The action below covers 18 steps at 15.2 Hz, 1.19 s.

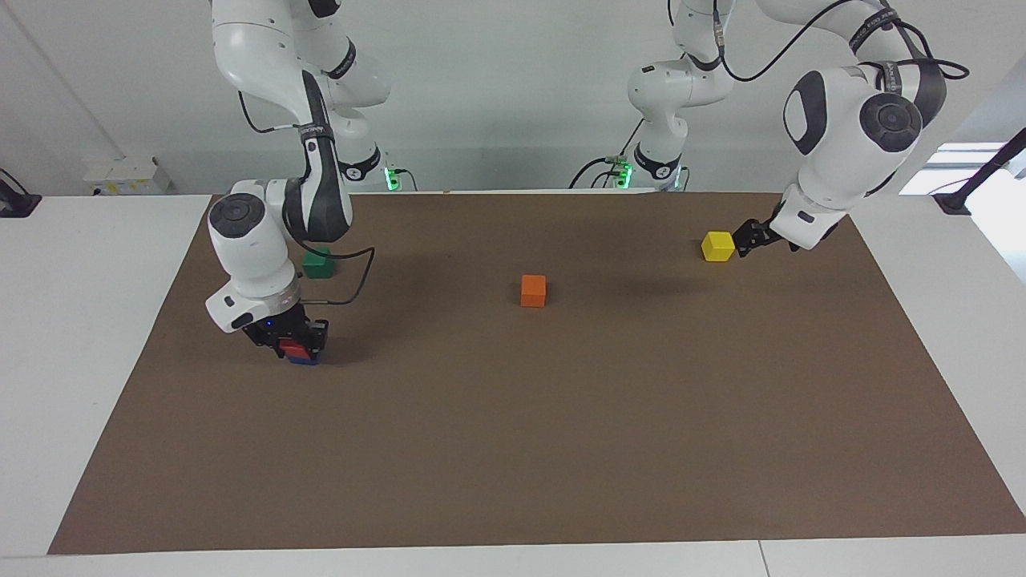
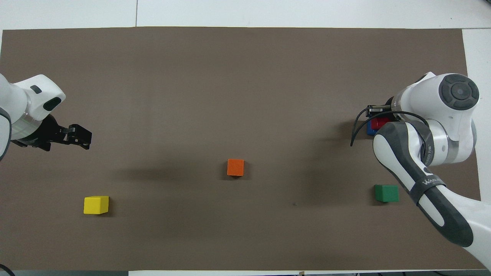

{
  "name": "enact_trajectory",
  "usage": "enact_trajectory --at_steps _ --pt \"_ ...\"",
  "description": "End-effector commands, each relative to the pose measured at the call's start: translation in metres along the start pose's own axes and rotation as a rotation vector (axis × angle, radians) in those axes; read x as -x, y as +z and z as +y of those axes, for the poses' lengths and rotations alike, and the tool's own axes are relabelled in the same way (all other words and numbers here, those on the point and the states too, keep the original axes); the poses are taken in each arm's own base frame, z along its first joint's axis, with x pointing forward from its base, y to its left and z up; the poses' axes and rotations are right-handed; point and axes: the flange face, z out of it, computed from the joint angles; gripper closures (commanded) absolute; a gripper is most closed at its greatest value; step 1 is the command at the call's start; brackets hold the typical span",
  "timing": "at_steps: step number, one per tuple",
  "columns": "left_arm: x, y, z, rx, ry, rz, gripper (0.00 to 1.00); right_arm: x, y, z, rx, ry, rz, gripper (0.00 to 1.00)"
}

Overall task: Transfer red block to right arm and stack on blue block
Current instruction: 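Lower the red block onto the blue block with the right gripper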

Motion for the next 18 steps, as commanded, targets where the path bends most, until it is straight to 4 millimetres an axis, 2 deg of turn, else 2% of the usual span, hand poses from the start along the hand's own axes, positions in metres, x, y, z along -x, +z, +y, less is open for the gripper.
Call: enact_trajectory --at_steps 1,3,5,7,8,11,18 --pt "0.017 -0.019 -0.017 -0.005 0.051 0.03 0.0 0.013 -0.004 0.006 0.016 0.01 0.006 1.0" --pt "0.014 -0.026 -0.022 -0.009 0.138 0.073 0.0 0.013 -0.004 0.008 0.017 0.01 0.005 1.0" --pt "0.004 -0.036 -0.022 -0.011 0.139 0.141 0.0 0.013 -0.003 0.016 0.018 0.002 0.003 1.0" --pt "-0.008 -0.032 -0.024 -0.006 0.139 0.125 0.0 0.012 -0.002 0.025 0.019 -0.007 0.002 1.0" --pt "-0.01 -0.043 -0.024 -0.007 0.14 0.142 0.0 0.012 -0.002 0.026 0.019 -0.011 0.003 1.0" --pt "-0.01 -0.048 -0.018 -0.009 0.15 0.159 0.0 0.011 -0.003 0.026 0.019 -0.001 0.005 1.0" --pt "-0.009 -0.054 -0.022 -0.011 0.145 0.16 0.0 0.008 -0.006 0.017 0.012 0.012 0.016 1.0"
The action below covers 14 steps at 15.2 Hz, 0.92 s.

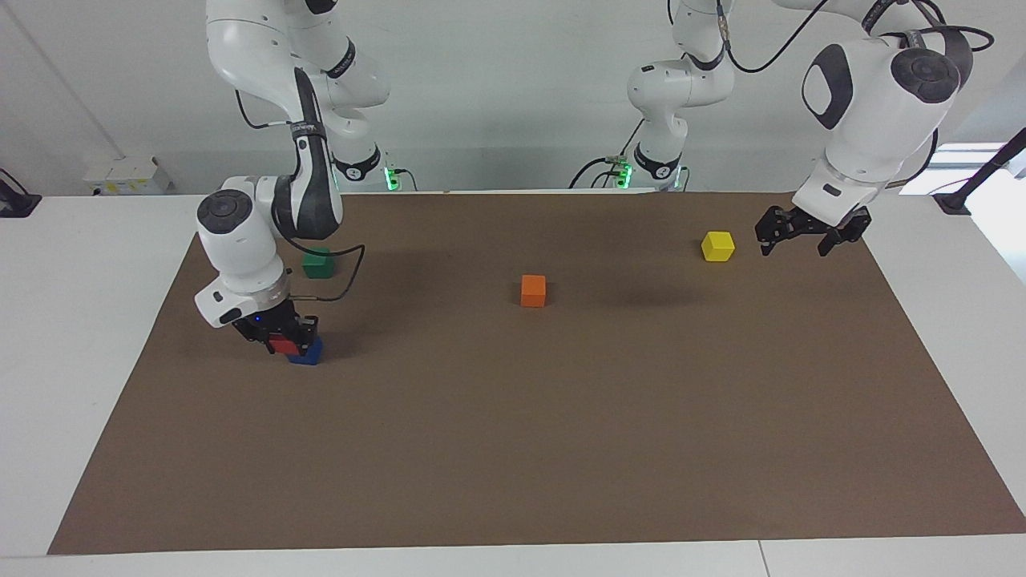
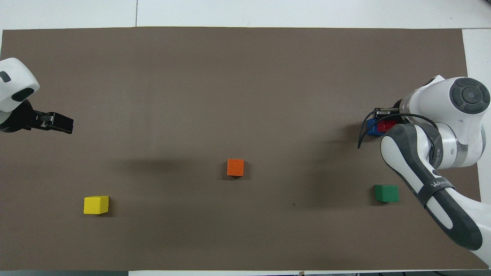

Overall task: Transfer red block to right arm and stack on blue block
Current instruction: 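Lower the red block onto the blue block with the right gripper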

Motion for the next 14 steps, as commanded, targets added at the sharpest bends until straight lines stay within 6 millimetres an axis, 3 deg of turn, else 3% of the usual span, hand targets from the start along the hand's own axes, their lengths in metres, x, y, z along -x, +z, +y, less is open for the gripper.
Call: enact_trajectory --at_steps 1,5,14 --pt "-0.002 -0.009 0.001 -0.006 0.019 0.005 0.0 0.003 -0.006 -0.001 0.009 0.003 0.022 1.0" --pt "0.001 -0.007 0.012 -0.006 0.031 0.0 0.0 0.003 -0.006 -0.004 0.002 0.006 0.021 1.0" --pt "0.001 -0.02 0.01 0.089 -0.003 0.034 0.0 0.002 -0.007 -0.004 0.001 0.004 0.026 1.0"
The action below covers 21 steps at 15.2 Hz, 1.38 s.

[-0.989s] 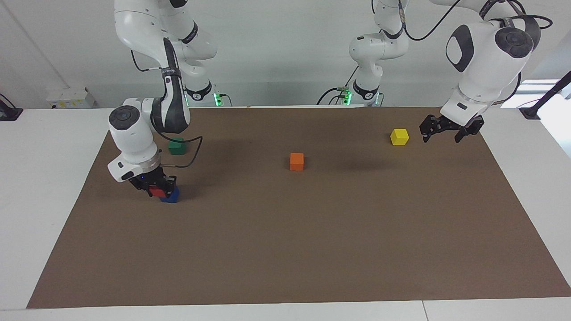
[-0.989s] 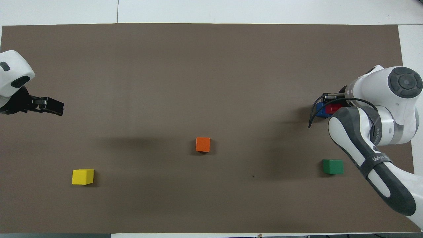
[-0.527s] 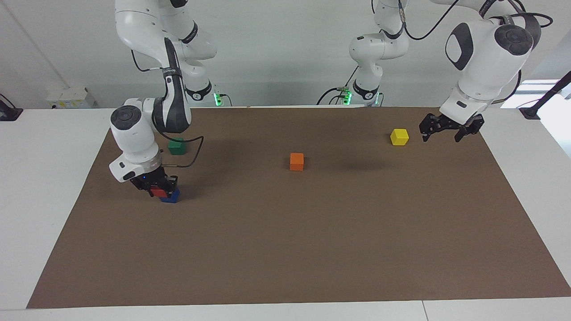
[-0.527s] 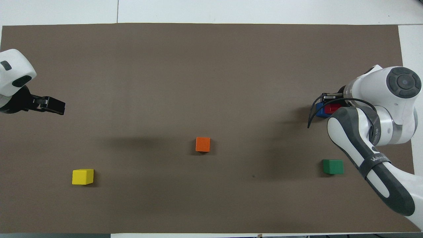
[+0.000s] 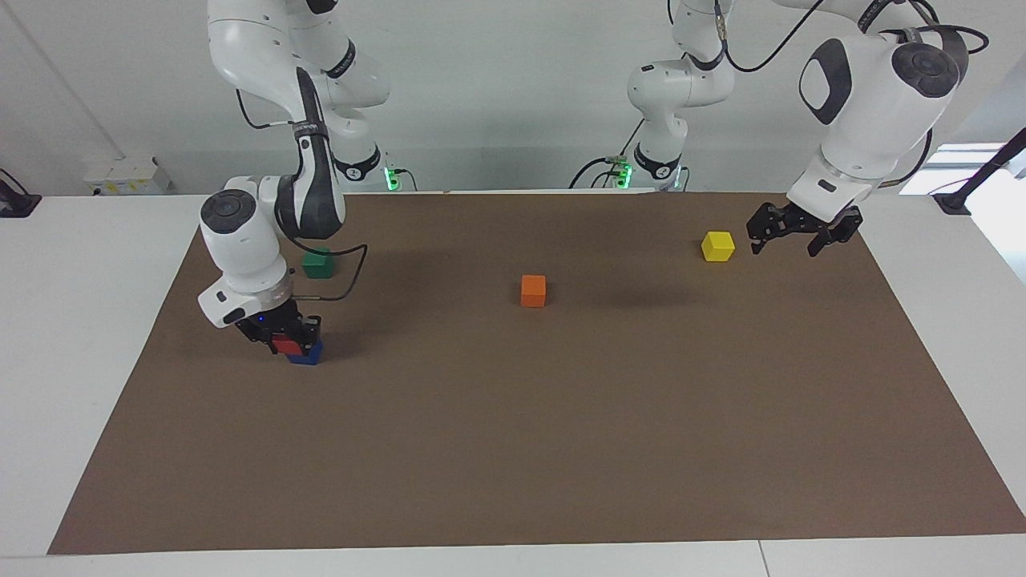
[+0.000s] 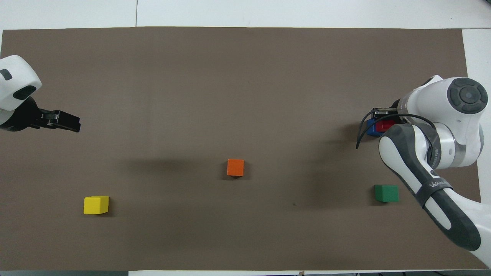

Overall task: Transfer red block to right arm and stack on blue block
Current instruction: 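Lower the red block onto the blue block with the right gripper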

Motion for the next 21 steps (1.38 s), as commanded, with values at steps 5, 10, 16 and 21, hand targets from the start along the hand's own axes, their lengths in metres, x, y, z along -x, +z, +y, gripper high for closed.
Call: enact_trajectory --at_steps 5,10,16,21 --pt "0.002 -0.014 -0.003 0.017 -0.016 0.021 0.0 -0.002 -0.009 -0.001 -0.001 0.015 0.027 0.99" --pt "0.005 -0.018 0.001 0.015 -0.024 0.026 0.0 -0.002 -0.01 -0.002 -0.002 0.032 0.025 0.81" --pt "0.014 -0.029 0.002 0.011 -0.027 0.04 0.0 -0.002 -0.01 -0.004 -0.012 0.037 0.024 0.08" --pt "0.016 -0.029 -0.007 0.012 -0.044 0.04 0.0 -0.007 -0.018 -0.003 -0.021 0.051 0.015 0.0"
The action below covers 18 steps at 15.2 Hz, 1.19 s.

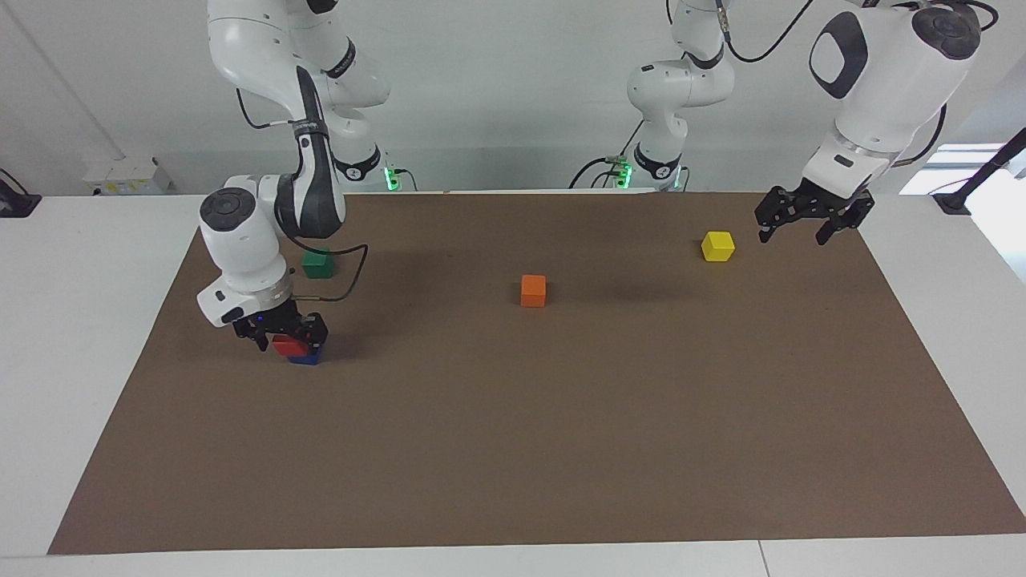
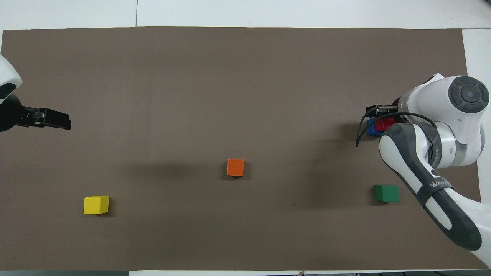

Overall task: Transfer red block to right arm and stack on blue block
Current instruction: 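Lower the red block onto the blue block with the right gripper, then open the right gripper and release the red block on the blue block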

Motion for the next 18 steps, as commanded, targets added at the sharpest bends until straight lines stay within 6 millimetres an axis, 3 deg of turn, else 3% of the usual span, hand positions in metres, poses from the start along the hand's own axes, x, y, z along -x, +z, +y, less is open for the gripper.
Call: enact_trajectory --at_steps 1,4,9,14,18 --pt "0.006 -0.002 -0.002 0.009 -0.018 -0.006 0.0 -0.007 -0.019 -0.001 -0.02 0.036 -0.002 0.0" --pt "0.006 -0.002 -0.002 0.009 -0.017 -0.006 0.0 -0.015 -0.048 -0.002 -0.038 0.058 -0.045 0.0" --pt "0.006 -0.002 -0.002 0.009 -0.017 -0.006 0.0 -0.023 -0.122 0.004 -0.07 0.076 -0.05 0.0" --pt "0.006 -0.002 -0.002 0.009 -0.017 -0.006 0.0 0.002 -0.187 -0.002 -0.079 0.052 -0.036 0.0" --pt "0.006 -0.002 -0.002 0.009 -0.017 -0.006 0.0 0.025 -0.221 0.004 -0.074 -0.011 -0.09 0.0"
